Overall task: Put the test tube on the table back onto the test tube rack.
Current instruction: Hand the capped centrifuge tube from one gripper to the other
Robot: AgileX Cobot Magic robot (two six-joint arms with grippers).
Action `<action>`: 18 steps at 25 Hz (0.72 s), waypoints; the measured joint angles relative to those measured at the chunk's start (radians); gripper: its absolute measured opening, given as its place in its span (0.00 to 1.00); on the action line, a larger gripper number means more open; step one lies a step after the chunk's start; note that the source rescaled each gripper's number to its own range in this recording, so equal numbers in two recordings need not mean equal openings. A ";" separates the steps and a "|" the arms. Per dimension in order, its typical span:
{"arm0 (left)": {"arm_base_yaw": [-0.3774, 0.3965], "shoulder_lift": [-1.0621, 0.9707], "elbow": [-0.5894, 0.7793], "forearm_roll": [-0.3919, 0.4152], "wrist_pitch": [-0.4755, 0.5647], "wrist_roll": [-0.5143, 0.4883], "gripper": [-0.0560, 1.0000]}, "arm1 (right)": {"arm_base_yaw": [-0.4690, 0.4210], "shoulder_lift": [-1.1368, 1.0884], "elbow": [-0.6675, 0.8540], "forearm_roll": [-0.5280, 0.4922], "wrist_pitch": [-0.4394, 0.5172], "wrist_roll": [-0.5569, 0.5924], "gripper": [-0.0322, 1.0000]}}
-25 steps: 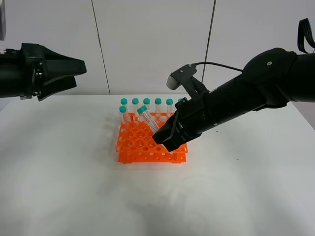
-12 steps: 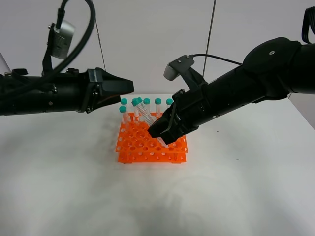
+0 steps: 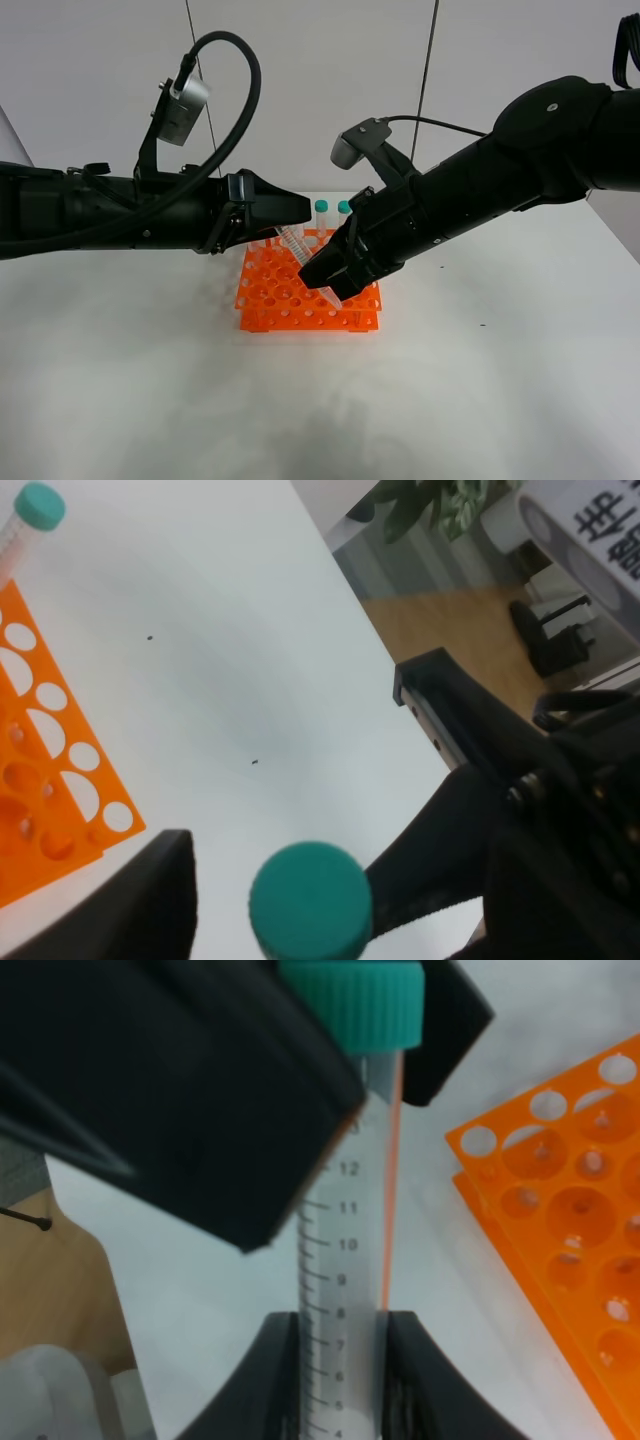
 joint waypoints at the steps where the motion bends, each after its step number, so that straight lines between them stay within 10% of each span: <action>1: 0.000 0.000 0.000 0.000 0.000 0.000 0.97 | 0.000 0.000 0.000 0.000 -0.001 0.000 0.05; 7: 0.000 0.000 -0.001 0.000 0.000 0.000 0.91 | 0.000 0.000 0.000 -0.001 -0.001 0.006 0.05; 14: 0.000 0.000 -0.002 0.000 0.000 0.000 0.47 | 0.000 0.000 0.000 -0.012 -0.001 0.016 0.05; 18: 0.000 0.001 -0.002 0.000 -0.011 0.000 0.05 | 0.000 -0.001 0.000 -0.012 -0.001 0.016 0.05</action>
